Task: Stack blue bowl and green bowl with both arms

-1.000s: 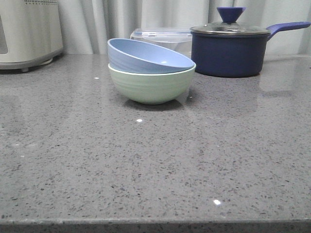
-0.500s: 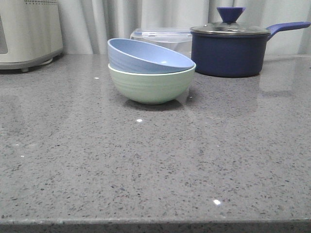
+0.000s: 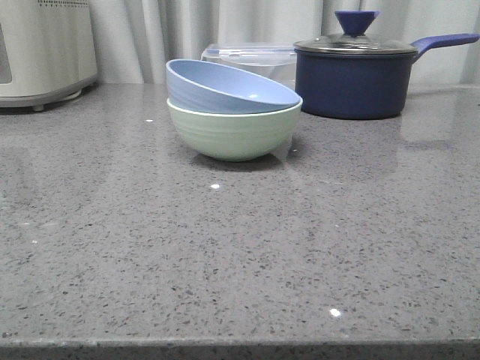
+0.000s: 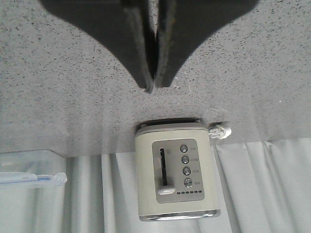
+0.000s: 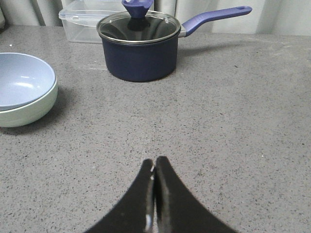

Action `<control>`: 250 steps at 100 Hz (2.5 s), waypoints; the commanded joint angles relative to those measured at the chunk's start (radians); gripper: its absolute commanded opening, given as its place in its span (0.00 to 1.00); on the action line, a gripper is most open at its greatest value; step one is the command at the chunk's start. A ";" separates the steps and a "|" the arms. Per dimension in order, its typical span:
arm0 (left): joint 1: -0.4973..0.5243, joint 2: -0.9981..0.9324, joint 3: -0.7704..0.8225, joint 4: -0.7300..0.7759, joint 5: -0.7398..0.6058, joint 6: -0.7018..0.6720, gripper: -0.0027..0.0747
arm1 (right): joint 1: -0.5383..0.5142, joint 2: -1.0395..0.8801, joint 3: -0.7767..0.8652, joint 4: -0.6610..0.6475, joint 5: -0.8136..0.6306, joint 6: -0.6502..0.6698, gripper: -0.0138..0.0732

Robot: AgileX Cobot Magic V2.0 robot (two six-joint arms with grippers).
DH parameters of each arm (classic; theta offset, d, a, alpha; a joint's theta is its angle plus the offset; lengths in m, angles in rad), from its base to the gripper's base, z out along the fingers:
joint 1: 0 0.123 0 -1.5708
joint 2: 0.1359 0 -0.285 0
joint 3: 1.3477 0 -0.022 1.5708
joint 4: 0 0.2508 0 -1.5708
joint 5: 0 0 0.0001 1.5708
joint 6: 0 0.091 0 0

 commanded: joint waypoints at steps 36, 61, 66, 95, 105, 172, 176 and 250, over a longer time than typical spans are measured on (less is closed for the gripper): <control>0.002 -0.034 0.040 -0.011 -0.071 0.001 0.01 | -0.008 0.011 -0.022 -0.012 -0.075 -0.005 0.15; 0.002 -0.034 0.040 -0.011 -0.071 0.001 0.01 | -0.008 0.011 -0.022 -0.012 -0.075 -0.005 0.15; 0.002 -0.034 0.040 -0.011 -0.071 0.001 0.01 | -0.008 0.011 -0.022 -0.012 -0.075 -0.005 0.15; 0.002 -0.034 0.040 -0.011 -0.071 0.001 0.01 | -0.023 0.011 0.112 -0.049 -0.262 -0.005 0.15; 0.002 -0.034 0.040 -0.011 -0.071 0.001 0.01 | -0.036 0.007 0.207 -0.049 -0.443 -0.005 0.15; 0.002 -0.034 0.040 -0.011 -0.071 0.001 0.01 | -0.084 -0.215 0.589 -0.033 -0.694 -0.005 0.15; 0.002 -0.034 0.040 -0.011 -0.071 0.001 0.01 | -0.084 -0.215 0.589 -0.033 -0.686 -0.005 0.15; 0.002 -0.034 0.040 -0.011 -0.071 0.001 0.01 | -0.084 -0.215 0.589 -0.039 -0.700 -0.005 0.15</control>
